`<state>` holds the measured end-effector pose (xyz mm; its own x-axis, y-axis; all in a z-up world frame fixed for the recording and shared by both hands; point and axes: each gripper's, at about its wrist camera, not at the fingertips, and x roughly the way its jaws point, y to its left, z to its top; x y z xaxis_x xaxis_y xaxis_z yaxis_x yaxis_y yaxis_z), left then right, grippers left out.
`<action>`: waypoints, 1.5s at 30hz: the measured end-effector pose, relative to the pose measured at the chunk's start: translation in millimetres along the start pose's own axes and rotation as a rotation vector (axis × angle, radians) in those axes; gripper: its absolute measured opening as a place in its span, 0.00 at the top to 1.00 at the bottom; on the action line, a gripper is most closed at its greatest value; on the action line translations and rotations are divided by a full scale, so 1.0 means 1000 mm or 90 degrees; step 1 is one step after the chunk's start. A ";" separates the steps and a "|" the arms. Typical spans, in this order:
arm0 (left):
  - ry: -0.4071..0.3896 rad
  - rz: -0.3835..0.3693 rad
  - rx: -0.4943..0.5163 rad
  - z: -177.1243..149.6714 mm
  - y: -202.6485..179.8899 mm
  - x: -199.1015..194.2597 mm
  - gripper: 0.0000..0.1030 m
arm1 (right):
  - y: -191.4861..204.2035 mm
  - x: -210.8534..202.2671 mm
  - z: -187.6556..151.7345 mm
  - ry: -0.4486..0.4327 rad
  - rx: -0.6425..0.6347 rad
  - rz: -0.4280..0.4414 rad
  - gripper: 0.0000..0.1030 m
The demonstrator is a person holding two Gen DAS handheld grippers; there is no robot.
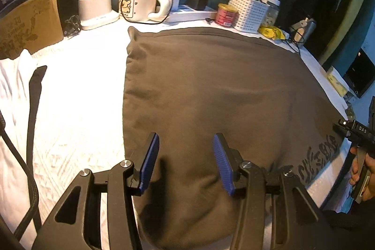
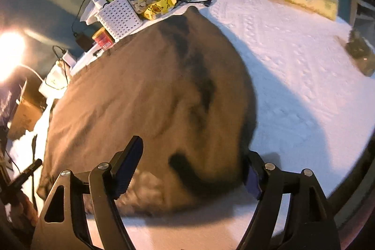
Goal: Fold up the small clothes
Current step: 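Grasp the side of the brown shirt with the right tool and fold it lengthwise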
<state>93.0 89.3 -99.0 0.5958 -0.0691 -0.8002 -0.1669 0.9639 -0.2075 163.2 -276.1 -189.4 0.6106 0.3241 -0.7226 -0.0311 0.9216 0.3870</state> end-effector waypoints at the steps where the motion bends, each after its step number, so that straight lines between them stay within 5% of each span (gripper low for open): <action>1: 0.000 0.000 -0.002 0.002 0.002 0.001 0.54 | 0.002 0.003 0.003 -0.001 0.000 0.006 0.22; 13: 0.018 0.011 -0.015 0.027 0.017 0.019 0.54 | 0.044 0.059 0.053 -0.015 -0.062 0.040 0.25; 15: 0.021 0.016 -0.015 0.030 0.019 0.021 0.54 | 0.055 0.067 0.055 -0.018 -0.111 -0.003 0.51; 17: 0.022 0.016 -0.020 0.033 0.021 0.024 0.54 | 0.067 0.073 0.055 -0.018 -0.168 -0.043 0.66; 21: 0.020 0.009 -0.015 0.035 0.021 0.024 0.54 | 0.076 0.078 0.052 -0.015 -0.214 -0.056 0.79; 29: -0.008 0.009 0.010 0.034 0.028 0.009 0.54 | 0.090 0.056 0.059 -0.043 -0.197 -0.018 0.82; 45: -0.084 -0.014 -0.007 0.034 0.061 -0.028 0.54 | 0.232 0.047 0.036 -0.029 -0.346 0.083 0.82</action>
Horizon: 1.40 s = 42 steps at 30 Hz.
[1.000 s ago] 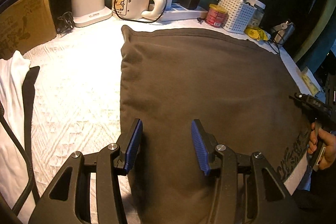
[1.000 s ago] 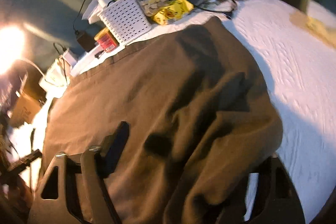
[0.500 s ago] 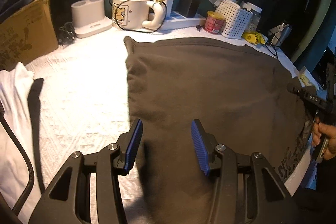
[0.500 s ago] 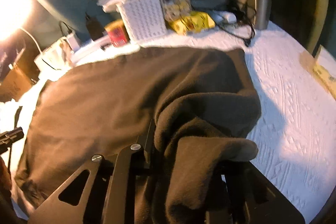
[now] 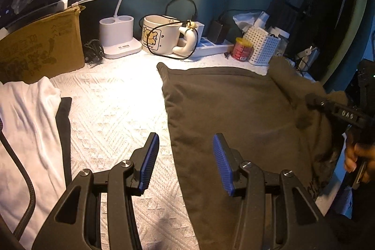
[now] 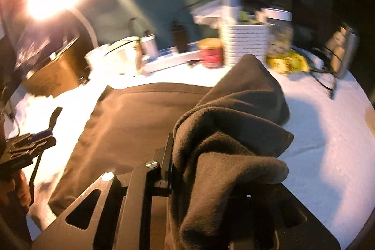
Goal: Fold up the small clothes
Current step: 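Grasp the side of the brown shirt with the right tool and fold it lengthwise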
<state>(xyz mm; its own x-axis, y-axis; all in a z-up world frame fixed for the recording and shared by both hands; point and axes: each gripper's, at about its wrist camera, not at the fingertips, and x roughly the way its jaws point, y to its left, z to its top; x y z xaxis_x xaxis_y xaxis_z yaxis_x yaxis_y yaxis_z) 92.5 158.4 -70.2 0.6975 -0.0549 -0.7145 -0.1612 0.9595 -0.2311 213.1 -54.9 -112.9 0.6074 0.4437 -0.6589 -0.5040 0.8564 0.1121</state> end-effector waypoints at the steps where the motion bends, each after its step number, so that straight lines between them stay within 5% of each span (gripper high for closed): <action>1: -0.001 -0.003 -0.001 -0.001 0.001 -0.001 0.54 | 0.007 0.003 0.000 0.004 -0.010 0.004 0.82; 13: 0.003 -0.007 -0.022 -0.019 0.022 -0.011 0.54 | 0.078 0.036 -0.009 0.064 -0.096 0.024 0.82; 18: 0.002 -0.002 -0.031 -0.025 0.031 -0.016 0.54 | 0.110 0.060 -0.026 0.152 -0.177 0.032 0.78; 19: 0.002 0.001 -0.033 -0.025 0.033 -0.017 0.54 | 0.119 0.059 -0.029 0.149 -0.195 0.031 0.76; 21: 0.004 0.009 -0.034 -0.026 0.037 -0.020 0.54 | 0.133 0.053 -0.032 0.142 -0.221 0.059 0.53; 24: 0.006 0.029 -0.035 -0.027 0.045 -0.025 0.54 | 0.153 0.045 -0.037 0.145 -0.250 0.100 0.37; 31: -0.010 0.064 -0.045 -0.024 0.055 -0.042 0.54 | 0.173 0.018 -0.046 0.125 -0.287 0.155 0.35; 42: -0.016 0.047 0.000 -0.002 0.007 -0.039 0.54 | 0.113 -0.039 -0.032 0.020 -0.187 0.180 0.35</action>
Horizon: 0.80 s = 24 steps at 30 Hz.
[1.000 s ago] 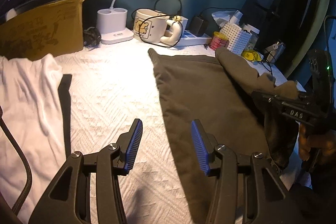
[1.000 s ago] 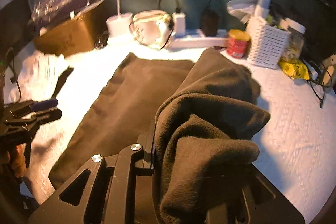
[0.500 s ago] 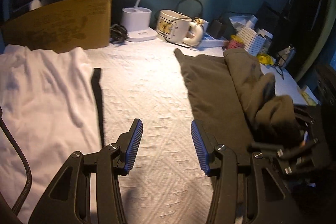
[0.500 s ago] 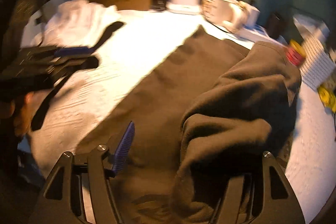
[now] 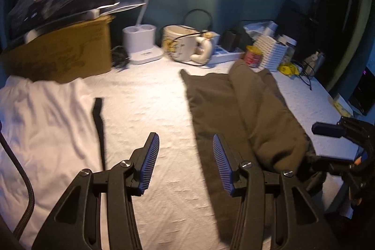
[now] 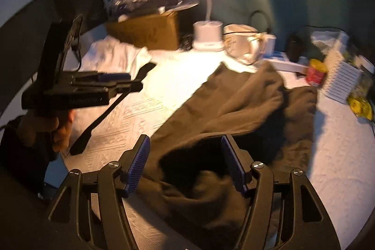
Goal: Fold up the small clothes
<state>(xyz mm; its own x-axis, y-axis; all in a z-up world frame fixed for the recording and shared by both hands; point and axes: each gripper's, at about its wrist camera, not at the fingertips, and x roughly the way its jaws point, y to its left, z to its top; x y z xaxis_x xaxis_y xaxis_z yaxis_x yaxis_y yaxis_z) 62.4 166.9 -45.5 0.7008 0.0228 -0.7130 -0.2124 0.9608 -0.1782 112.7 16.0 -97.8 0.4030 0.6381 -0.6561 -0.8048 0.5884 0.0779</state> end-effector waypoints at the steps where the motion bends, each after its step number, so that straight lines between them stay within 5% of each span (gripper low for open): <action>1: 0.001 -0.004 0.007 0.003 -0.006 0.002 0.54 | -0.006 -0.003 -0.002 -0.003 0.007 -0.005 0.35; 20: 0.089 -0.063 0.150 0.067 -0.129 0.082 0.54 | -0.147 -0.009 -0.033 -0.005 0.174 -0.089 0.35; 24: 0.107 -0.039 0.198 0.081 -0.152 0.103 0.54 | -0.173 -0.006 -0.040 -0.004 0.213 -0.098 0.35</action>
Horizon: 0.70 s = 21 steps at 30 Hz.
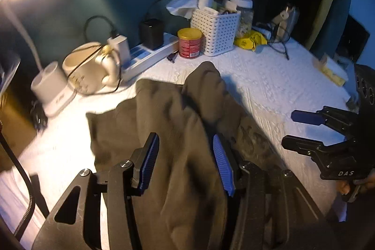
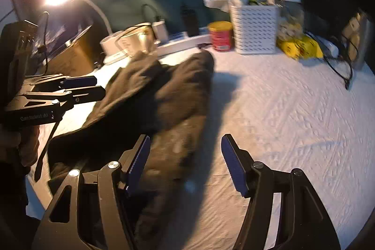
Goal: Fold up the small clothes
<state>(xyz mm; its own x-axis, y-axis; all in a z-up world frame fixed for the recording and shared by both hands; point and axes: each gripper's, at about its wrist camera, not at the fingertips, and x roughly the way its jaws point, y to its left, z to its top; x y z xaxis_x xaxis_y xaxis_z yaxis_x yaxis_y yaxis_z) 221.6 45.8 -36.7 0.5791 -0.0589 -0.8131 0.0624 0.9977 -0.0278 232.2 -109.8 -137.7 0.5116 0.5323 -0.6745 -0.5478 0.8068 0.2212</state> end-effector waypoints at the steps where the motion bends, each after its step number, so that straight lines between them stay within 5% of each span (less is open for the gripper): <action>1: 0.006 0.006 0.013 0.004 -0.003 0.005 0.54 | -0.005 0.002 0.000 0.002 0.008 -0.001 0.35; 10: 0.083 0.129 0.122 0.012 -0.008 0.055 0.54 | -0.019 0.025 0.002 0.026 0.036 -0.004 0.35; 21: 0.082 0.183 -0.008 -0.022 0.078 0.036 0.54 | 0.008 0.039 0.010 0.047 0.000 0.000 0.35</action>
<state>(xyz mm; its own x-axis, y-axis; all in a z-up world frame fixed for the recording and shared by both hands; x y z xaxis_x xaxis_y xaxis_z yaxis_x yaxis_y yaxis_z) 229.3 122.4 -80.8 0.4643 0.2297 -0.8554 -0.0999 0.9732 0.2071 254.2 -80.4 -155.2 0.4612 0.5120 -0.7247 -0.5481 0.8067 0.2211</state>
